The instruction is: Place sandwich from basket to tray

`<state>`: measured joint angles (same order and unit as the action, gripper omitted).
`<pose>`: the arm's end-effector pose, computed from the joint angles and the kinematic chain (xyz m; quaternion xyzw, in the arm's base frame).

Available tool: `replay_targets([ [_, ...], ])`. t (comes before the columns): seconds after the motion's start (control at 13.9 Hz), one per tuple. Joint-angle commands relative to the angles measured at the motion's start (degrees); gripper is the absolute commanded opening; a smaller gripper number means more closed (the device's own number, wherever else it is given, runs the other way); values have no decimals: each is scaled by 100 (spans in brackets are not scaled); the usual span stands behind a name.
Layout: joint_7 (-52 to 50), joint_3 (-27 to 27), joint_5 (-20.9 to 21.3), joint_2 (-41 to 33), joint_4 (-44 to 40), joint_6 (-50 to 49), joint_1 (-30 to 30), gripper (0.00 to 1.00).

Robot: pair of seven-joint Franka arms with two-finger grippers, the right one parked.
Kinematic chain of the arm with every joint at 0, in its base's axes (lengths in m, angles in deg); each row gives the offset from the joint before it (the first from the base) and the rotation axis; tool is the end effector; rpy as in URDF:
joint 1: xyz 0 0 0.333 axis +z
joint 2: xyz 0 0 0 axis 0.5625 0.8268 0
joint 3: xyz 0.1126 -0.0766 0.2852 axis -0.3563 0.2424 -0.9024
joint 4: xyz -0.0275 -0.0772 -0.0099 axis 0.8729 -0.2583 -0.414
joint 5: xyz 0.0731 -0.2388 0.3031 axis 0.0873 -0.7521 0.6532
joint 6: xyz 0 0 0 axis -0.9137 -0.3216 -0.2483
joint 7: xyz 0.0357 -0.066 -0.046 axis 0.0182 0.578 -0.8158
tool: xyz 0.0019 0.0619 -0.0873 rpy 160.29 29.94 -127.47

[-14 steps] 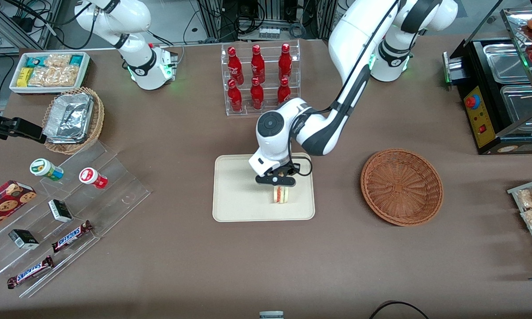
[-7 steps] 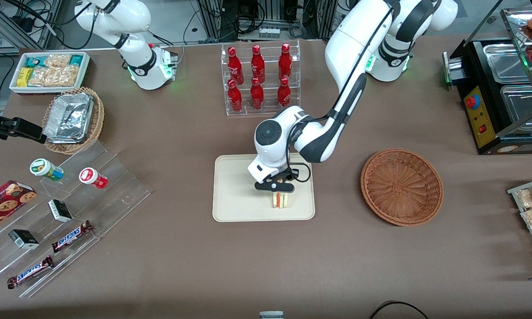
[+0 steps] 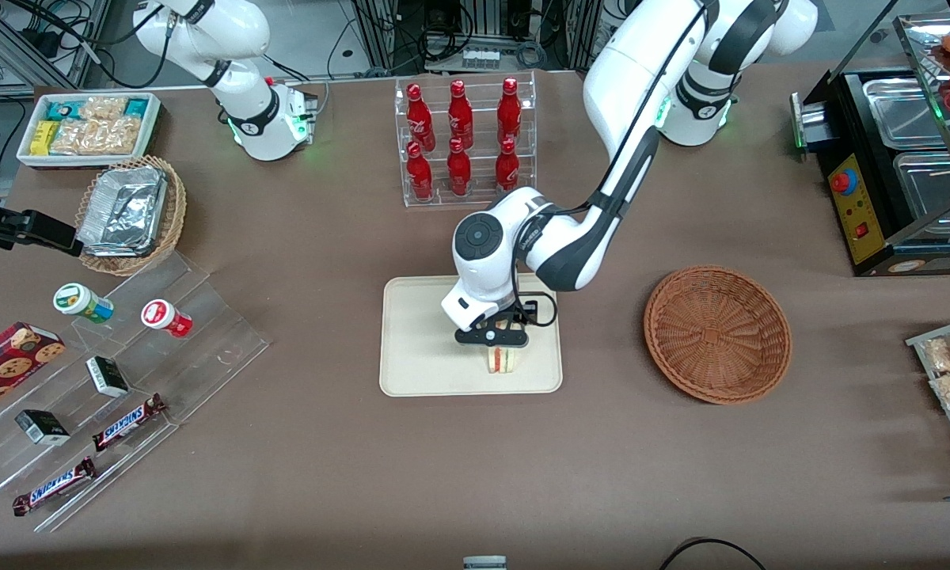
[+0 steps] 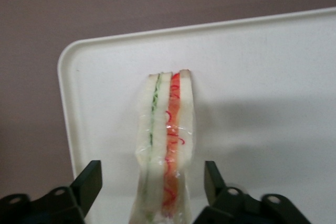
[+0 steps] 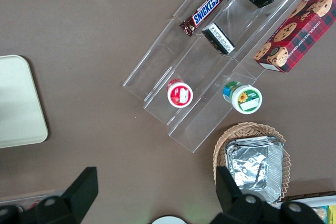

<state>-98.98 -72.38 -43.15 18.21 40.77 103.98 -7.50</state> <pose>0.5429 -0.4938 0.2668 -0.9974 0.0367 -0.0274 0.0562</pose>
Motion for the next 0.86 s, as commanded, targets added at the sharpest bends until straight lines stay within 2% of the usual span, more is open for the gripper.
replay_targets([
  [0.0,-57,-177,105,-277,-160,-363,-29,100],
  [0.14,74,-300,62,-496,-160,-695,15,100],
  [0.36,435,-309,-482,-892,-151,-724,515,100],
  [0.43,627,-318,-527,-1024,-151,-750,673,100],
  [0.58,1573,-301,-571,-1305,-99,-1003,1182,100],
  [0.79,2236,-309,-1019,-1665,-99,-1557,1868,100],
])
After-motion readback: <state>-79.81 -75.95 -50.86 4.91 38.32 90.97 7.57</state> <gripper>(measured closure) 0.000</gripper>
